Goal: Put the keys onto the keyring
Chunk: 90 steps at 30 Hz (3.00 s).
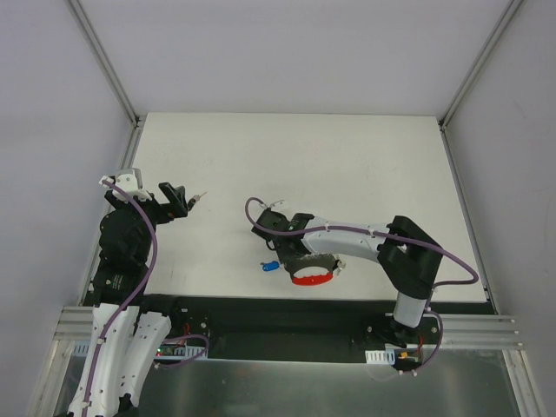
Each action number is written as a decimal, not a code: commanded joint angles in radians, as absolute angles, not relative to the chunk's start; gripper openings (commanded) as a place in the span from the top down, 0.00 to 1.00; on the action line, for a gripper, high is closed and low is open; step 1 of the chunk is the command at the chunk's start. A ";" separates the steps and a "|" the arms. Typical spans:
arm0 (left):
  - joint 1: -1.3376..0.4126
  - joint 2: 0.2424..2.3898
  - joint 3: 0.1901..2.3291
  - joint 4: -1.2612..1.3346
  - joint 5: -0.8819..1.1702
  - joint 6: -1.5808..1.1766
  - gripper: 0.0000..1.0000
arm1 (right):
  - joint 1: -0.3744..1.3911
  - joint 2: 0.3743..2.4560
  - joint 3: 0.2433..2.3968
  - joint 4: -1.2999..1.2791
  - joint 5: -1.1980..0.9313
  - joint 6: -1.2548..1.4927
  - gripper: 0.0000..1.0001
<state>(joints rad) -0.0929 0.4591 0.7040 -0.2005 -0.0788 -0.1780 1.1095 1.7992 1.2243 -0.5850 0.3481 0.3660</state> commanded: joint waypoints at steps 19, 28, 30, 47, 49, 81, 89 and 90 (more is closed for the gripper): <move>-0.100 0.469 0.696 -0.167 -0.052 -0.166 0.01 | 1.081 1.747 1.141 -0.681 0.494 0.400 0.71; -0.101 0.468 0.696 -0.169 -0.051 -0.166 0.01 | 1.072 1.664 1.149 -0.658 0.462 0.312 0.71; -0.100 0.471 0.695 -0.167 -0.049 -0.166 0.01 | 1.054 1.649 1.157 -0.655 0.425 0.307 0.71; -0.100 0.472 0.696 -0.167 -0.041 -0.164 0.01 | 0.871 1.709 1.223 -0.583 -0.102 -0.221 0.71; -0.100 0.476 0.696 -0.169 -0.040 -0.164 0.01 | 0.859 1.738 1.241 -0.594 -0.143 -0.254 0.71; -0.100 0.514 0.698 -0.167 -0.011 -0.163 0.01 | 0.807 1.885 1.305 -0.686 -0.342 -0.414 0.79; -0.100 0.517 0.699 -0.169 -0.008 -0.161 0.01 | 0.805 1.908 1.305 -0.684 -0.357 -0.425 0.83; -0.100 0.515 0.699 -0.167 -0.009 -0.161 0.01 | 0.804 1.907 1.305 -0.684 -0.356 -0.425 0.86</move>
<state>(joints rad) -0.0929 0.5152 0.7040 -0.2001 -0.0261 -0.1741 0.8089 1.9003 1.2755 -0.6601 -0.3279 -0.4019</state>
